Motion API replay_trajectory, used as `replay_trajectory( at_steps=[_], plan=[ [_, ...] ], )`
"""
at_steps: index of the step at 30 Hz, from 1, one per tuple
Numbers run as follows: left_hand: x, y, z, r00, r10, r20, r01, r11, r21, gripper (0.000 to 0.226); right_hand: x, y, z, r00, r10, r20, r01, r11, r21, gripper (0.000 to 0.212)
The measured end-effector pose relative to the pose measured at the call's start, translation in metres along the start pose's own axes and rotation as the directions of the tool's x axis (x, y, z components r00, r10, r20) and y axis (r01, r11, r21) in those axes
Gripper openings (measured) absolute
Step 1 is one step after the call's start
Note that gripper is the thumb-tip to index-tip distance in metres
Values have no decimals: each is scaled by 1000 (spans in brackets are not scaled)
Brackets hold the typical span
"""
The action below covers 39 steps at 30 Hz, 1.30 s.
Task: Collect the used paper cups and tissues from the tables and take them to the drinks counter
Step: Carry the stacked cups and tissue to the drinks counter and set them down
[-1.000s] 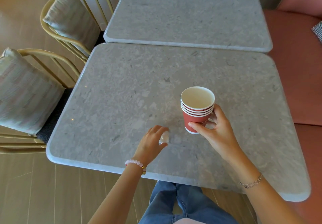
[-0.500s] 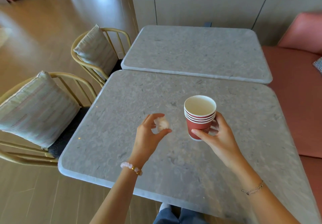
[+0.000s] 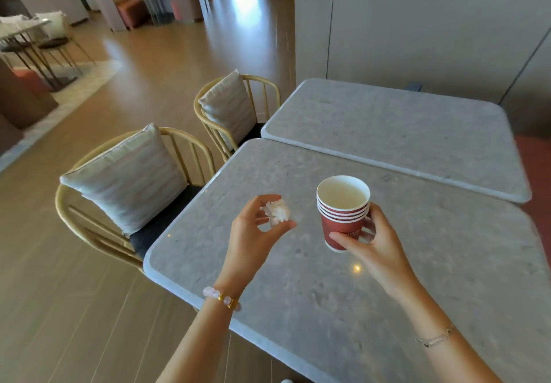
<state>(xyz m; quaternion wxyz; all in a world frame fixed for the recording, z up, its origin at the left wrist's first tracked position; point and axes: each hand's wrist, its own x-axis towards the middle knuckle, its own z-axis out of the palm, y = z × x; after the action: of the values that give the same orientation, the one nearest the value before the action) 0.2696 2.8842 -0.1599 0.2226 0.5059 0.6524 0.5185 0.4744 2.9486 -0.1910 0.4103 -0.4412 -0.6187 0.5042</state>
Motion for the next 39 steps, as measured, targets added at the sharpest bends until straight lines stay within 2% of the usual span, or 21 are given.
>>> replay_trajectory(
  at_steps=[8, 12, 15, 25, 34, 39],
  plan=[
    [-31, -10, -87, 963, -80, -258, 90, 996, 26, 40, 19, -20, 81, 963, -80, 256, 83, 997, -1, 56],
    [-49, -22, -149, 905, -146, -399, 136, 989, -53, 40, 24, -36, 143, 914, -112, 389, 124, 992, -5, 65],
    [-61, -35, -198, 838, -214, -502, 166, 976, -138, 40, 25, -47, 198, 875, -135, 465, 150, 989, 4, 58],
    [-100, -75, -369, 698, -223, -681, 167, 975, -148, 33, -10, -103, 394, 727, -201, 657, 164, 979, 118, 60],
    [-134, -107, -475, 544, -236, -805, 186, 970, -159, 32, -40, -138, 530, 557, -208, 804, 160, 977, 142, 62],
    [-126, -131, -527, 468, -213, -857, 200, 971, -133, 32, -27, -152, 606, 521, -221, 824, 167, 974, 155, 62]
  ],
)
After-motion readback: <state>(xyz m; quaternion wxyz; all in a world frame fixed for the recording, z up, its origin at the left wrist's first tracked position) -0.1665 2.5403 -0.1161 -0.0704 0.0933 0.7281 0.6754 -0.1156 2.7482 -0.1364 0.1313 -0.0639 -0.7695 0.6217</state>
